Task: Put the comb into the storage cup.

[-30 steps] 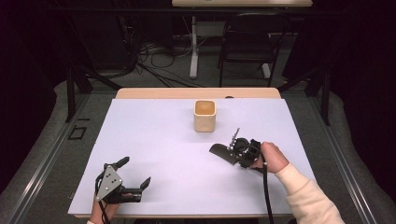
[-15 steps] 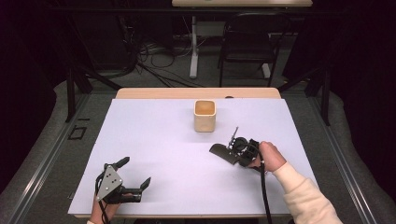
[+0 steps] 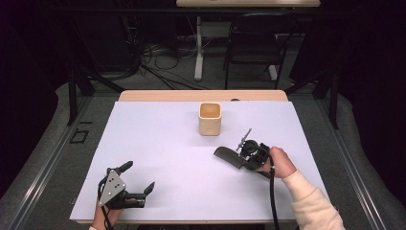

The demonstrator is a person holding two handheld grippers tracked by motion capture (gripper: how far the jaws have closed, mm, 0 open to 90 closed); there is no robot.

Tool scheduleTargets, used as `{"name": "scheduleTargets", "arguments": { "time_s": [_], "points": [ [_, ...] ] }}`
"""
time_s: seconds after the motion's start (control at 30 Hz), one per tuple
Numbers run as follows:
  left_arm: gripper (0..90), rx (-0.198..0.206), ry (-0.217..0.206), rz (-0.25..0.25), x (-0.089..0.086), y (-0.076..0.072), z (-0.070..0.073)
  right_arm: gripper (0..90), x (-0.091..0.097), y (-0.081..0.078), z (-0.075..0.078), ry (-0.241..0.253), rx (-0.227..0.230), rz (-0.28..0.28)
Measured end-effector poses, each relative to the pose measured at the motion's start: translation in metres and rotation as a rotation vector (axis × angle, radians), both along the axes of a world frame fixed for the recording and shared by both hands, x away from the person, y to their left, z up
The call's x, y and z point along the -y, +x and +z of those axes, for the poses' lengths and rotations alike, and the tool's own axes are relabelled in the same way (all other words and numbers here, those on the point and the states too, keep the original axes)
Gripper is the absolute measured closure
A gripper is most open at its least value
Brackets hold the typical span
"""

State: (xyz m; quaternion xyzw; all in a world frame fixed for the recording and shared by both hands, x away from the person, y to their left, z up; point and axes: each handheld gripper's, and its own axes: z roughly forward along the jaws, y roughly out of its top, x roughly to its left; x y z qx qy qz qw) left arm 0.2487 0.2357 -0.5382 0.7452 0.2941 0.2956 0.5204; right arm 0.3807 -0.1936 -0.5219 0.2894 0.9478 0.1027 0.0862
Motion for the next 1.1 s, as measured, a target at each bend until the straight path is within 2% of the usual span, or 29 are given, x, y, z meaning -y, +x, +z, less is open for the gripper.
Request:
{"name": "scheduleTargets", "arguments": {
  "time_s": [0.23,0.33,0.47,1.1],
  "points": [
    [0.3,-0.003,-0.005,-0.001,0.000,0.000,-0.001,71.9,0.007,-0.005,0.007,0.040,0.020,0.000],
    [0.3,-0.002,-0.003,-0.001,0.000,0.000,0.000,71.9,0.008,-0.007,0.009,0.043,0.026,-0.008],
    [0.3,-0.001,-0.005,-0.001,0.000,0.000,0.000,71.9,0.013,-0.009,0.012,0.072,0.033,-0.028],
    [0.3,0.002,-0.003,-0.003,-0.001,0.000,0.000,71.9,0.026,-0.016,0.019,0.128,0.053,-0.046]
  ]
}}
